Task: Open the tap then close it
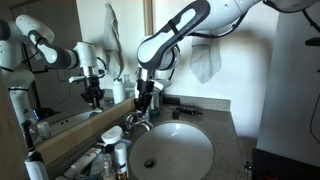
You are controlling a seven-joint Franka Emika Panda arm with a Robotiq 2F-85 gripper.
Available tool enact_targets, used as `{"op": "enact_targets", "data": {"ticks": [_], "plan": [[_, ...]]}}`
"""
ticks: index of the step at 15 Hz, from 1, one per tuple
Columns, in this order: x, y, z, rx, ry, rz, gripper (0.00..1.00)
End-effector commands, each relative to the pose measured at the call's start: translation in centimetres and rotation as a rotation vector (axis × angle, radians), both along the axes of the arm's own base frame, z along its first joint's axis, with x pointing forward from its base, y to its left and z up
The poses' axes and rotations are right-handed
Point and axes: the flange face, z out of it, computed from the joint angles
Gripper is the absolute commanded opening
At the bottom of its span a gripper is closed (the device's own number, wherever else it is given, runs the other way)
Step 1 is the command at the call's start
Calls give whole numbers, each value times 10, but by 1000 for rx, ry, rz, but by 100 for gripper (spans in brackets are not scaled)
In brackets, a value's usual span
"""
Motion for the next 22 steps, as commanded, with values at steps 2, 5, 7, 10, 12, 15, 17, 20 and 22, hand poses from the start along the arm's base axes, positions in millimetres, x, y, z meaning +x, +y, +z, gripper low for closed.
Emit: {"op": "enact_targets", "data": {"ticks": [2, 5, 7, 10, 12, 15, 17, 20, 22], "plan": [[-40, -17, -11, -4, 147, -16, 8], [-41, -16, -13, 0, 151, -13, 8], [-43, -16, -15, 2, 152, -10, 8], [-44, -16, -15, 3, 152, -7, 8], [-44, -15, -15, 4, 152, -6, 8], [-42, -15, -13, -2, 152, -17, 8], [-37, -17, -8, -5, 102, -59, 54], [-43, -29, 0, 37, 46, -137, 69], [-52, -40, 7, 72, 15, -184, 84]]}}
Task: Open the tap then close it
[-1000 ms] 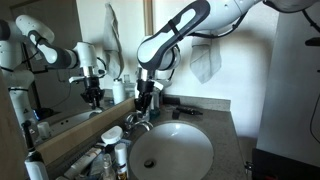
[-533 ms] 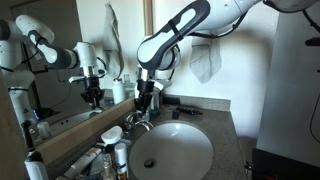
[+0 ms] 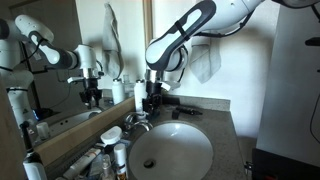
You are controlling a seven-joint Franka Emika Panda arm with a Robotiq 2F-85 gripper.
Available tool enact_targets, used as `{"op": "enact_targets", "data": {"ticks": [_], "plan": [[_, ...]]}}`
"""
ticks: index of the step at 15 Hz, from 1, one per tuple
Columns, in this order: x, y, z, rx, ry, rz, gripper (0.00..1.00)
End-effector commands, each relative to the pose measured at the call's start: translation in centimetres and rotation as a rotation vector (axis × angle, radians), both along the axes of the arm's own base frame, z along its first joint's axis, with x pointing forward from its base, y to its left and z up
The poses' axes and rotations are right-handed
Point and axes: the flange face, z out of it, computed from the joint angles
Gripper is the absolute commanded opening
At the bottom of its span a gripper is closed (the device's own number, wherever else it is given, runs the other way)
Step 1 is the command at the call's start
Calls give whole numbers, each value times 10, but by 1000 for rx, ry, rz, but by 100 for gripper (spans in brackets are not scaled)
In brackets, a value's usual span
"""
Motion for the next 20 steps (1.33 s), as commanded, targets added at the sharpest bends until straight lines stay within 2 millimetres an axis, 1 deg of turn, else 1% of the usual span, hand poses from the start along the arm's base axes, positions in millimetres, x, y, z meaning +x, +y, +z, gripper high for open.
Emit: {"op": "enact_targets", "data": {"ticks": [1, 2, 3, 6, 11, 15, 20], "plan": [[-27, -17, 23, 54, -61, -102, 92], [-30, -20, 30, 74, -79, -121, 98], [-33, -22, 37, 90, -94, -139, 100], [-43, -16, 58, 130, -105, -162, 100], [-56, -7, 86, 112, -116, -202, 100], [-63, 0, 98, 108, -119, -230, 100], [-69, 4, 102, 112, -122, -240, 100]]}}
